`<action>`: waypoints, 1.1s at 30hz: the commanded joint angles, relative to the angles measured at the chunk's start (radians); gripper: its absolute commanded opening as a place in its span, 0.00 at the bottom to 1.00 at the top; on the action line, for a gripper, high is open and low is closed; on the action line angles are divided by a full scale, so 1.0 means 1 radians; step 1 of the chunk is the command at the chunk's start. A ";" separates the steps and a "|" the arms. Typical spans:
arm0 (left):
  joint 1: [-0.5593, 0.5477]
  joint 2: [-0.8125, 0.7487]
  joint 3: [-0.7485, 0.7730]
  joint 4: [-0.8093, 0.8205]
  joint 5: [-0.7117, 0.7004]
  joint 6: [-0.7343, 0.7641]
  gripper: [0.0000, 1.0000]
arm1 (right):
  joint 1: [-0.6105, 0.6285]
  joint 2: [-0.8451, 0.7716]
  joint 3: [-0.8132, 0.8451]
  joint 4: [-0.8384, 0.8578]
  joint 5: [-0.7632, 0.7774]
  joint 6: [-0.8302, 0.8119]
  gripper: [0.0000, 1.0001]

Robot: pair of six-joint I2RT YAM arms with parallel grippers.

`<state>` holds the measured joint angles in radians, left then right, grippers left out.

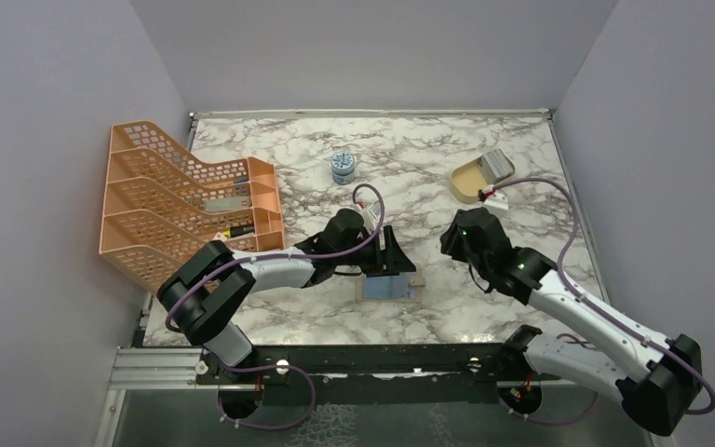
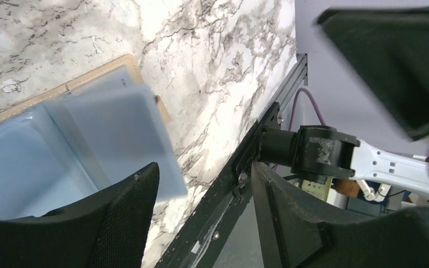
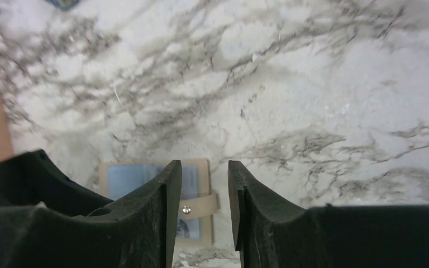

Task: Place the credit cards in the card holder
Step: Turn over the card slot in the card holder, then pick up the credit card from the storage box.

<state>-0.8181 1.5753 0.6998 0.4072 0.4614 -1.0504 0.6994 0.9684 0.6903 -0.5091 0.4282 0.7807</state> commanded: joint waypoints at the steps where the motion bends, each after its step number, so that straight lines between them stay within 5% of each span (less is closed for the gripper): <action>1: -0.010 0.024 0.020 0.025 0.004 0.043 0.63 | 0.003 -0.085 0.081 -0.051 0.205 -0.028 0.37; 8: -0.010 -0.007 0.012 0.002 -0.021 0.085 0.63 | 0.003 -0.028 0.159 0.021 0.205 -0.143 0.37; 15: -0.010 -0.117 0.062 -0.290 -0.198 0.240 0.72 | -0.016 0.133 0.199 0.170 0.231 -0.313 0.37; 21: -0.010 -0.233 0.104 -0.480 -0.301 0.353 0.83 | -0.208 0.303 0.298 0.274 0.022 -0.504 0.38; 24: -0.010 -0.267 0.142 -0.568 -0.314 0.410 0.98 | -0.272 0.391 0.376 0.265 0.036 -0.599 0.40; 33: -0.010 -0.365 0.236 -0.780 -0.248 0.589 0.99 | -0.415 0.702 0.595 0.255 0.124 -0.786 0.41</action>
<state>-0.8268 1.2636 0.8688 -0.2317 0.1673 -0.5854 0.3408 1.5318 1.1893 -0.2642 0.5068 0.1226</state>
